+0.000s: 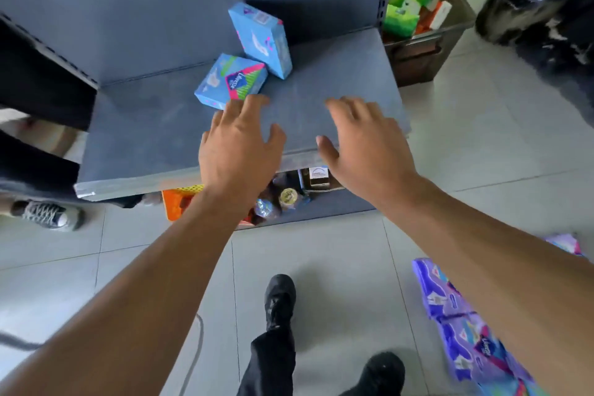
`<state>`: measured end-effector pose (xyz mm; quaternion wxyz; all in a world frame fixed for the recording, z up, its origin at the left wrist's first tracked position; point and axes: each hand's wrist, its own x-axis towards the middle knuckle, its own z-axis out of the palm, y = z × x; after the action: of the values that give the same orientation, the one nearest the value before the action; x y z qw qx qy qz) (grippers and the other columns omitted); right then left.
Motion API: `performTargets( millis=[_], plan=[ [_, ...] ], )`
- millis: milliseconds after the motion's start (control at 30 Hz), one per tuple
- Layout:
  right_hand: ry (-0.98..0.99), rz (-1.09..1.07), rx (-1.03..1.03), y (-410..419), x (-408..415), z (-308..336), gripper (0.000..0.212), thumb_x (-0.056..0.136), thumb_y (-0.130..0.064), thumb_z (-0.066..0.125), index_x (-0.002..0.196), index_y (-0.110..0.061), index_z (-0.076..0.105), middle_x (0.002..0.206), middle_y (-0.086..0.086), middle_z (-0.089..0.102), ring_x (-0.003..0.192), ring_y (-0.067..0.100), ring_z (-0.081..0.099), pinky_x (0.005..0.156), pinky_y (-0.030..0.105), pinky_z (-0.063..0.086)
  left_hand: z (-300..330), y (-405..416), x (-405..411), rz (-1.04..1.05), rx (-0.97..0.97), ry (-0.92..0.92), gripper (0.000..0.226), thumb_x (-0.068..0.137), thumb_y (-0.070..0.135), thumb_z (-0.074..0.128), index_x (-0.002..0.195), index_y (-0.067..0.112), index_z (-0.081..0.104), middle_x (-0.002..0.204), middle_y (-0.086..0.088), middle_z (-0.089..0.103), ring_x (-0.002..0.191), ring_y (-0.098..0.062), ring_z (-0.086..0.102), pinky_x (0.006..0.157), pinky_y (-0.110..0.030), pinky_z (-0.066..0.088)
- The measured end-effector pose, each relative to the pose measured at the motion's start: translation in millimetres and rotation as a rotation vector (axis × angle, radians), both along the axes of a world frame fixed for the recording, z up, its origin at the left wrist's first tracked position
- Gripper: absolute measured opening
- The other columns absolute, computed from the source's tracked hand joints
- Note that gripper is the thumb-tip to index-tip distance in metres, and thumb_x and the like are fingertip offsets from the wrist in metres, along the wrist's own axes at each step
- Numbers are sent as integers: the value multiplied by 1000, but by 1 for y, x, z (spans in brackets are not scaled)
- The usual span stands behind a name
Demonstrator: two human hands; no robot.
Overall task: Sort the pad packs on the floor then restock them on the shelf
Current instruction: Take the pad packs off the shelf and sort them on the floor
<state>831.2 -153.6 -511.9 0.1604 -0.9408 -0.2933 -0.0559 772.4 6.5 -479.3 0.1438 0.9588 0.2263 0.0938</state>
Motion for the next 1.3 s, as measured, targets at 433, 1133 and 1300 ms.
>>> performTargets(
  millis=[433,1133,1300],
  plan=[
    [333,-203,293,194,27,-61,49,91,-26,58,136,-8,47,127,13,56,113,30,54,86,31,38,-82,179,37,125,-249,79,61,90,37,55,144,19,34,150,-2,30,133,-27,34,96,-40,40],
    [805,-473,1107,113,16,-41,32,70,-14,62,96,-31,71,96,-2,73,91,17,69,75,32,51,-61,140,1,81,-1128,-114,63,76,39,71,132,38,42,117,1,57,100,-5,62,76,-23,54],
    [916,-464,1227,14,-20,-26,33,68,-13,66,96,-31,69,106,6,71,103,33,67,85,46,51,-41,50,-5,-161,-1285,186,43,87,16,69,127,13,54,110,-4,72,93,-21,72,75,-34,58]
  ],
)
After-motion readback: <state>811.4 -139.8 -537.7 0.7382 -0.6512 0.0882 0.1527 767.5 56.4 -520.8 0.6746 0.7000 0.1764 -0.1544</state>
